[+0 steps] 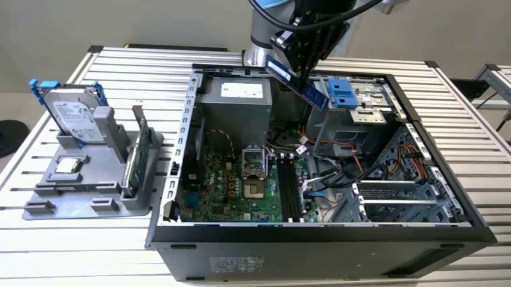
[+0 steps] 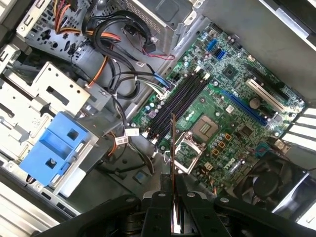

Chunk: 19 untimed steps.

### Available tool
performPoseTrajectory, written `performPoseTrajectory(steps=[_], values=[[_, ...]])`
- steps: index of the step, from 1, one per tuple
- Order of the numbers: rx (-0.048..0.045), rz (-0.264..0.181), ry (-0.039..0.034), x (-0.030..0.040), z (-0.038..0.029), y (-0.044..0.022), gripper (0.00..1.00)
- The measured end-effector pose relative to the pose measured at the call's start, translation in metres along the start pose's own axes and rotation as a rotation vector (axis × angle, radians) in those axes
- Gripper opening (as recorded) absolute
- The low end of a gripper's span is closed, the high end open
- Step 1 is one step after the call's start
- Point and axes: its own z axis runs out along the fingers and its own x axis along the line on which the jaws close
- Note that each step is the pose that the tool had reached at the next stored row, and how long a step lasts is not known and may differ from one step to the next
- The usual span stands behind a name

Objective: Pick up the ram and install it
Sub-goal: 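Insert the ram into the slot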

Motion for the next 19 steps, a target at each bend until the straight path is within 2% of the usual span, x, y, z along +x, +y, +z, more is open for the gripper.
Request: performPoseTrajectory(steps=[19], values=[[0.0017, 0.13, 0.0055, 0.0, 0.0002, 0.0, 0.0]])
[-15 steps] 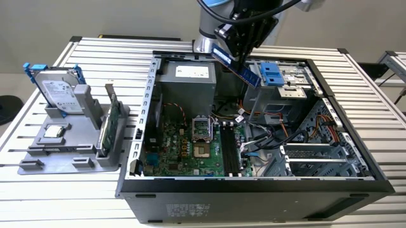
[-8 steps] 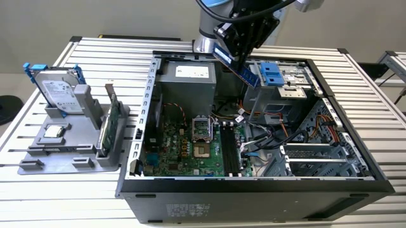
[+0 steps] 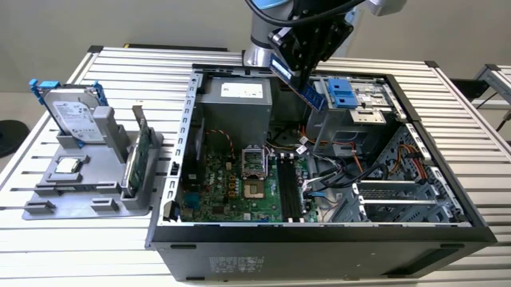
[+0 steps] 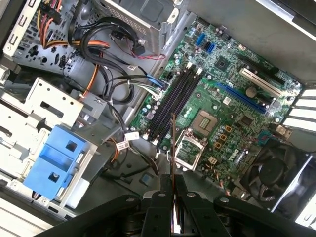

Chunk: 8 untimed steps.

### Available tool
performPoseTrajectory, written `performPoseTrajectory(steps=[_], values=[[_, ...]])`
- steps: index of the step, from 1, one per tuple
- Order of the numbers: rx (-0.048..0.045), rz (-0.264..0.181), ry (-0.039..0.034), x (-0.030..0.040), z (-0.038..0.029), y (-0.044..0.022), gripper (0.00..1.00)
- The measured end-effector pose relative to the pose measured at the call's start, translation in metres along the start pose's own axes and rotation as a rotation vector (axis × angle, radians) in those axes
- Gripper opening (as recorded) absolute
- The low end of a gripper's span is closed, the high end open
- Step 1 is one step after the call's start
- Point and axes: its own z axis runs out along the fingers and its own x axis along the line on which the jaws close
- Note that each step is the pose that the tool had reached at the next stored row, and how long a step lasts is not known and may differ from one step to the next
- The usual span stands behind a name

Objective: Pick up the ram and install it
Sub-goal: 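Insert the ram into the slot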

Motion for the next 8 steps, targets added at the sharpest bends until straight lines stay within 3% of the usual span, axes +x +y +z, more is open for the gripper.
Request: performPoseTrajectory(steps=[8], values=[[0.0006, 0.05, 0.0022, 0.0, 0.0001, 0.0, 0.0]])
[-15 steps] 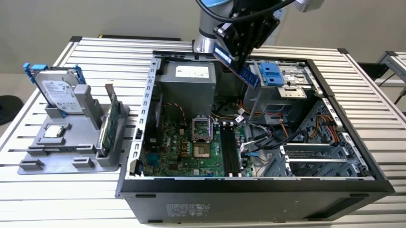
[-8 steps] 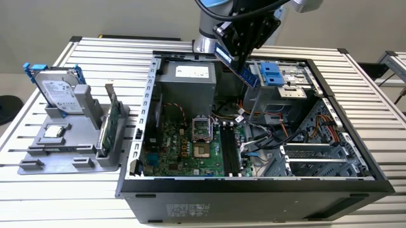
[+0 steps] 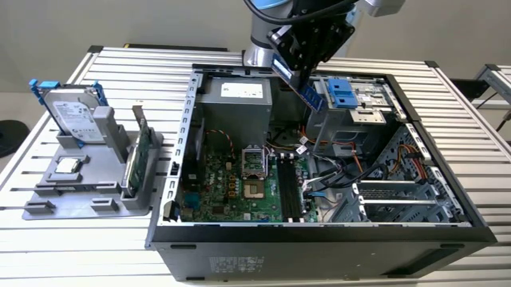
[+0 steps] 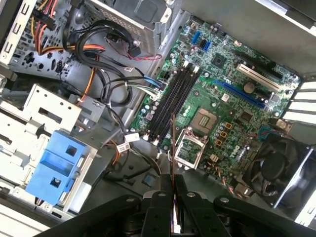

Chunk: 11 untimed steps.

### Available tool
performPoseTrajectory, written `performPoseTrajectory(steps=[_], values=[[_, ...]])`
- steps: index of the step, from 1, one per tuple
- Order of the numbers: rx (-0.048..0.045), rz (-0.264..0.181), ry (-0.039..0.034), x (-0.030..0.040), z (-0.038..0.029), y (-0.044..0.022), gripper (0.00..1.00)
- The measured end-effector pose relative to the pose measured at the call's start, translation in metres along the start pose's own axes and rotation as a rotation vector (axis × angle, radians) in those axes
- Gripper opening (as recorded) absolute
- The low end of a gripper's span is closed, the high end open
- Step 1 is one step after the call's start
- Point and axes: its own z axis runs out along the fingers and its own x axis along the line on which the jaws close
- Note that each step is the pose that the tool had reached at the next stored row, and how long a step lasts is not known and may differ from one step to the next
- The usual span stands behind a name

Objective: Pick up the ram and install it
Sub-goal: 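Insert the ram into the slot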

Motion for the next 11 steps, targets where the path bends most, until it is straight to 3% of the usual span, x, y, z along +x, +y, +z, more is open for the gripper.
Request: performPoseTrajectory(steps=[11], values=[[0.0008, 0.064, 0.0027, 0.0, 0.0001, 0.0, 0.0]])
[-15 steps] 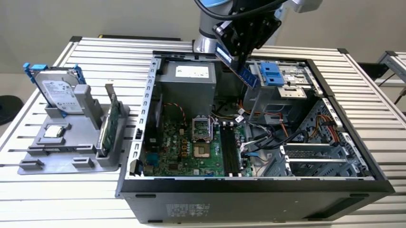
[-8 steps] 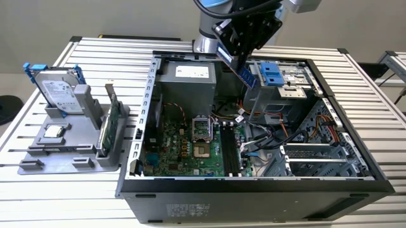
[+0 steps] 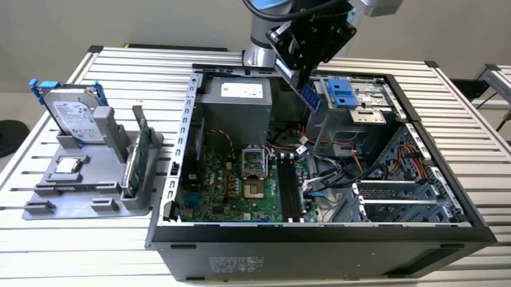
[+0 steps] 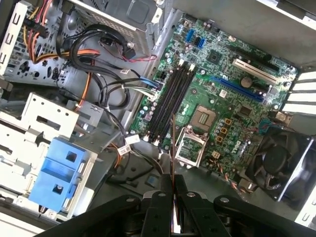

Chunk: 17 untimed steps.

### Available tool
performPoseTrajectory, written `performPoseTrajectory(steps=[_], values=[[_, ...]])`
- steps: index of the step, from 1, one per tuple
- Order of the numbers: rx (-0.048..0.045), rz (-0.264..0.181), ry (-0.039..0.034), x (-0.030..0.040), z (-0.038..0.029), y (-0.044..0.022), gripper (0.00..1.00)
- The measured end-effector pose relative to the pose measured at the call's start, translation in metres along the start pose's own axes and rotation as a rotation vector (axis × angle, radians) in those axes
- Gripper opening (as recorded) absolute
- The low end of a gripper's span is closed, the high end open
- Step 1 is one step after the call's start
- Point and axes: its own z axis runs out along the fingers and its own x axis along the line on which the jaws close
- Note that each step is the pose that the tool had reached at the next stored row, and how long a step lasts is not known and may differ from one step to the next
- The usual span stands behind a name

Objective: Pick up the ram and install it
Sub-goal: 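Insert the ram into the slot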

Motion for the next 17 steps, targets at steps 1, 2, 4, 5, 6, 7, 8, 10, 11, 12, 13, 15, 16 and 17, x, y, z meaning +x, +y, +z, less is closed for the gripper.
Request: performPoseTrajectory(steps=[1, 2, 4, 5, 6, 7, 8, 10, 11, 12, 13, 15, 16, 17], values=[[0.0, 0.006, 0.0002, 0.0, 0.0, 0.0, 0.0], [0.0001, 0.012, 0.0005, 0.0, 0.0, 0.0, 0.0], [0.0003, 0.023, 0.001, 0.0, 0.0, 0.0, 0.0], [0.0003, 0.028, 0.0012, 0.0, 0.0, 0.0, 0.0], [0.0004, 0.034, 0.0014, 0.0, 0.0, 0.0, 0.0], [0.0004, 0.04, 0.0017, 0.0, 0.0, 0.0, 0.0], [0.0006, 0.046, 0.0019, 0.0, 0.0, 0.0, 0.0], [0.0007, 0.057, 0.0025, 0.0, 0.0, 0.0, 0.0], [0.0008, 0.063, 0.0026, 0.0, 0.0, 0.0, 0.0], [0.0008, 0.068, 0.0029, 0.0, 0.0, 0.0, 0.0], [0.0009, 0.074, 0.0032, 0.0, 0.0001, 0.0, 0.0], [0.0011, 0.085, 0.0037, 0.0, 0.0001, 0.0, 0.0], [0.0011, 0.09, 0.0039, 0.0, 0.0001, 0.0, 0.0], [0.0012, 0.096, 0.0041, 0.0, 0.0001, 0.0, 0.0]])
